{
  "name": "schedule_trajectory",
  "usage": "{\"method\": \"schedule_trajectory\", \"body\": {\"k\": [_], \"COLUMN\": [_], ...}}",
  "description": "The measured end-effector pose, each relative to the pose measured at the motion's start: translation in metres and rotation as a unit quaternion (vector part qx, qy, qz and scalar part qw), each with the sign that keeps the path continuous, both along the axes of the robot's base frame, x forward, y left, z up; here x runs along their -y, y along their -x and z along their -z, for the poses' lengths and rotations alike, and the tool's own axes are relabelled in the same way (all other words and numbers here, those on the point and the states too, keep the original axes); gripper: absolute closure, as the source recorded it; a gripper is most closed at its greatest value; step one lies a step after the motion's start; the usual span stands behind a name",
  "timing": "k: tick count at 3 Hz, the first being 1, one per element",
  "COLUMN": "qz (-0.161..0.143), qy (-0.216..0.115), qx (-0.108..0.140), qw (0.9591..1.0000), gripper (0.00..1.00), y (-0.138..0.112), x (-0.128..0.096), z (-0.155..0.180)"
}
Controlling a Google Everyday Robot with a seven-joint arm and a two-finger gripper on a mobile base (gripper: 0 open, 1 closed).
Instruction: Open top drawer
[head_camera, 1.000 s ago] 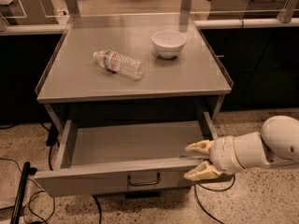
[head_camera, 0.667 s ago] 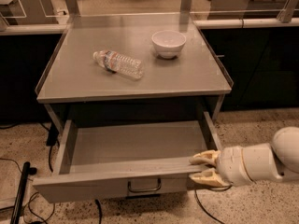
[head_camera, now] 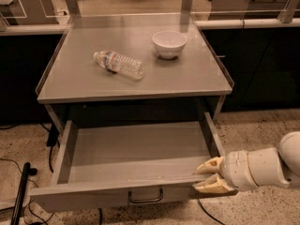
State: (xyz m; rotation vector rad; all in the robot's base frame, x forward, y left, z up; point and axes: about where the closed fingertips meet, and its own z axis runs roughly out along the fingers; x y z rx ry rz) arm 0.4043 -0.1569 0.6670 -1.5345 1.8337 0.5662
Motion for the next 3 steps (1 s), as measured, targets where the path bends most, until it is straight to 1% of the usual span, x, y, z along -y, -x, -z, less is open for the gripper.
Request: {"method": "schedule_trajectory", "body": {"k": [1,3], "qz": [0.0,0.0], "qy": [0.0,0.0], "qx": [0.0,0.0], "qw": [1.0,1.0], "gripper": [0.83,0.36], "y": [0.0,0.0], "x": [0.0,-0.0001], "z": [0.0,0.0]}}
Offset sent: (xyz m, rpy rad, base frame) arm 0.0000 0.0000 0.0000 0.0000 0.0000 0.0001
